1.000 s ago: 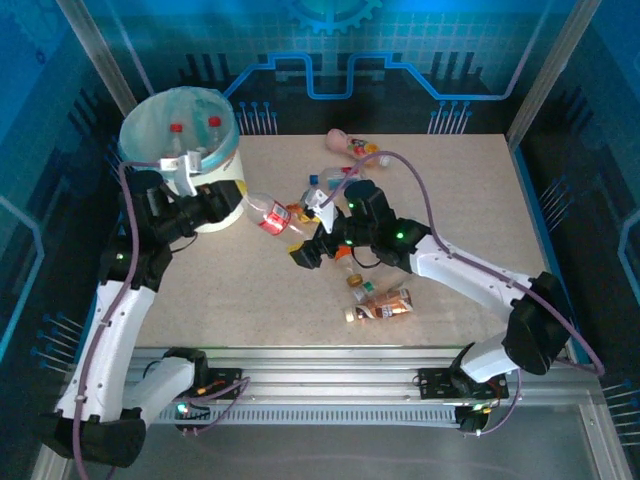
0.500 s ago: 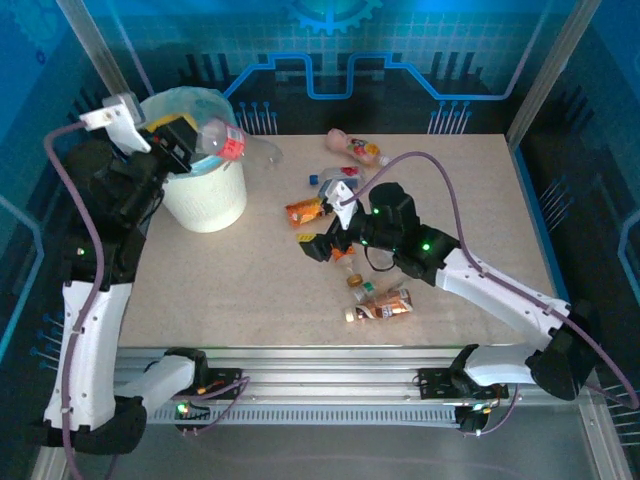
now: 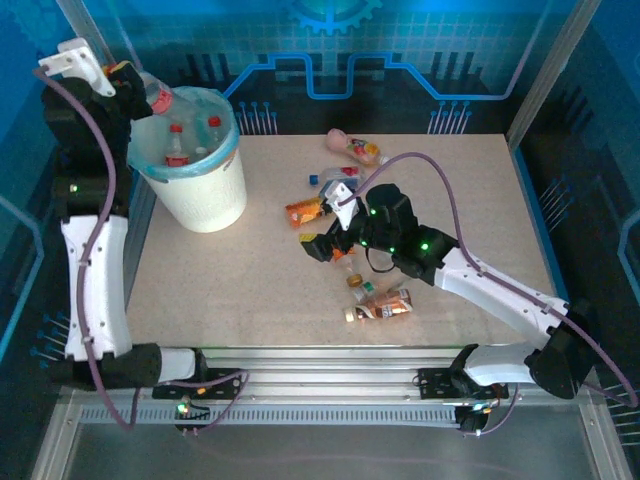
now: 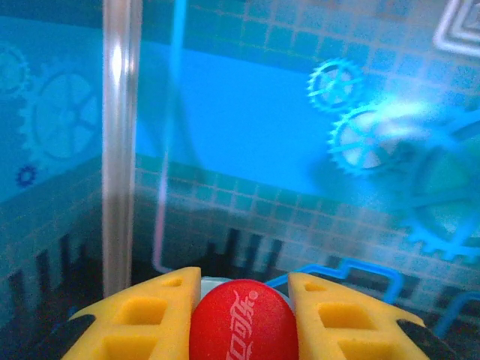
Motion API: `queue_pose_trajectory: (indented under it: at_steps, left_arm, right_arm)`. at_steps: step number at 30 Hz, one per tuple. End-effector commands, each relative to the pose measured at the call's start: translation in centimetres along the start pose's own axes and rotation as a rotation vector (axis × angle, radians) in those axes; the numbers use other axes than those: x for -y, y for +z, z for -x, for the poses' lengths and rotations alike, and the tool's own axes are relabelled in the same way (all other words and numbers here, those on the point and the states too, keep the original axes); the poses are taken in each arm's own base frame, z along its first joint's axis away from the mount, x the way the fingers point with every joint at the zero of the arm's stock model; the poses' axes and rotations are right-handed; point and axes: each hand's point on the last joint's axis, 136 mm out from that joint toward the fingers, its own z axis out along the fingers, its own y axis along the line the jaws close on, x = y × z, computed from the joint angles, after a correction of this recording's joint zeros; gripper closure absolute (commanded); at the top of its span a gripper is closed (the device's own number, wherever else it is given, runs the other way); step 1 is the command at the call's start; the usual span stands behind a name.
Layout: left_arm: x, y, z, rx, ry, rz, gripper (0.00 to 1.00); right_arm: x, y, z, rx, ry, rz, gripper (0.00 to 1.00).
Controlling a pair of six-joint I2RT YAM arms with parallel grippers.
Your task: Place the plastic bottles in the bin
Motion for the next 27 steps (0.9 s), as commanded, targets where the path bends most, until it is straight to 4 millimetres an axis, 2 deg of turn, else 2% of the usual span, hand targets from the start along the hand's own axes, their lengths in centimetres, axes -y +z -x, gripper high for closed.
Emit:
queue_pose_trajectory:
  at_steps: [1, 4, 7, 12, 19, 27]
  left_arm:
    - [-2.3, 1.5, -0.1, -0.017, 0.125, 0.109, 1.0]
    - [-4.1, 3.4, -2.4, -0.079, 0.172, 0.18, 1.0]
    - [-5.4, 4.8, -5.1, -0.144, 0.231, 0.23, 1.0]
    - [-6.1, 6.7, -10.0, -0.269, 0.256, 0.23, 1.0]
    - [-6.9, 8.2, -15.8, -0.397, 0.271, 0.229, 1.0]
    - [-7.9, 9.0, -21.8, -0.517, 0.26, 0.228, 1.0]
  right_arm:
    - [-0.4, 0.3, -0.1, 0.007, -0.006, 0.007, 0.0]
    - [0.0, 1.3, -0.8, -0.029, 0.012, 0.004, 0.0]
    - [-0.3, 1.8, -0.7, -0.061, -0.002, 0.028, 0.0]
    - [-0.3, 2.4, -1.2, -0.085, -0.001, 0.036, 0.0]
    - [-0.4, 3.2, -1.7, -0.118, 0.005, 0.052, 0.0]
    - [-0.2, 3.8, -2.1, -0.144, 0.0, 0.053, 0.0]
